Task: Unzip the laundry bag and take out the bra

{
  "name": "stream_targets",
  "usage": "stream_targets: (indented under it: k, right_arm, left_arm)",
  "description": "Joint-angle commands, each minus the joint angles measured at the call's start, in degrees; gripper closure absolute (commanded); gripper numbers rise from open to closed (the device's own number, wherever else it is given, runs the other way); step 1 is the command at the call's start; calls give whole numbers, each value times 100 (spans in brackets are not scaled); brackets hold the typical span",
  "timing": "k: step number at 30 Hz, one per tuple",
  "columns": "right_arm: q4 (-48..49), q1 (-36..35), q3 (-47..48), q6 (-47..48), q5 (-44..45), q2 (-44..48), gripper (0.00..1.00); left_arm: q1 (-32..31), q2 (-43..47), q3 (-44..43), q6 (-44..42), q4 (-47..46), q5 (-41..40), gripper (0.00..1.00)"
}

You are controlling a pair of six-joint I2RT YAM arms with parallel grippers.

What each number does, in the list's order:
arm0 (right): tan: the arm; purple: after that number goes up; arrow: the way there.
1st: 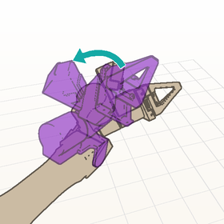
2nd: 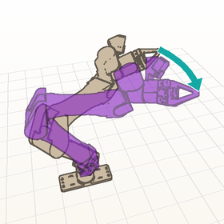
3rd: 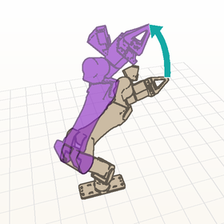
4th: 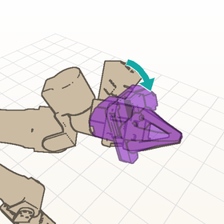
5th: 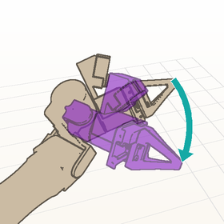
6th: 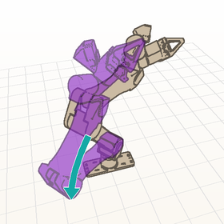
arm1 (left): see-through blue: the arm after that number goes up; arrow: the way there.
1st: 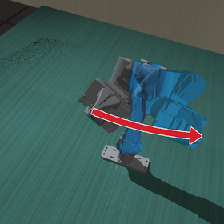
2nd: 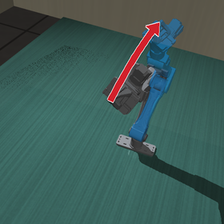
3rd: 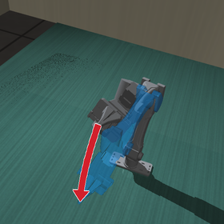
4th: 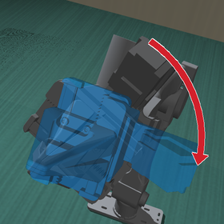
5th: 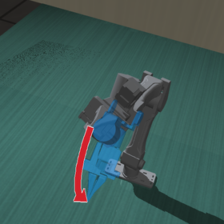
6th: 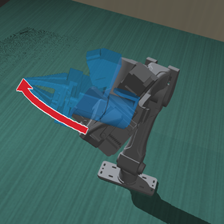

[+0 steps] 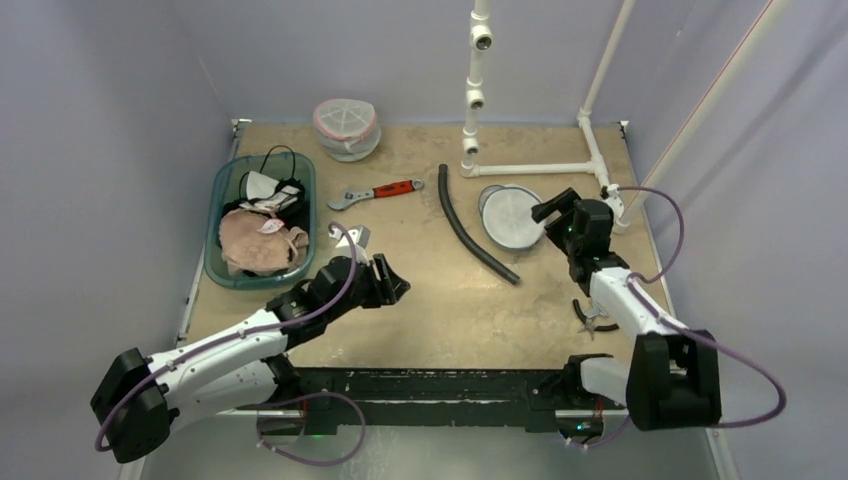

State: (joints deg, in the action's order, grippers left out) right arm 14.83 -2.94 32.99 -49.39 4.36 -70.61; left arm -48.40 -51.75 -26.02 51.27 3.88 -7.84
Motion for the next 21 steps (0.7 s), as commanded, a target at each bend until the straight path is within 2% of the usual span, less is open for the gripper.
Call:
stream_targets:
  k: [1,4,6,11,14,18,21]
  right_arm:
    - [-814,-594,444,521,612,864,14]
    - [-723,-1548,367,803,711,1467,15]
    - [-254,-2167,85,1014,284,1742,18]
    - [584,-3140,-986,1214,-644,2151,22]
    - [662,-3393,-1498,1309,-711,2487,23]
    - [678,-3432,-1965,1374,-808,3022,24]
    - [580,-3446,-2144,1433,-823,3333,24]
  left_arm:
    - [21,-225,-583,-262,-10,-462,47]
    - [63,-528,-1063,-380,203,-1359,43]
    - [255,-860,-1476,-507,133,-1609,39]
    - [1743,-2362,-2491,-295,-120,-876,32]
    - [2414,-3302,-3040,-220,-476,-613,31]
    - [2856,-4561,-3985,-323,-754,-607,30]
    - [3045,-5052,-4430,-180,-1187,-719,27]
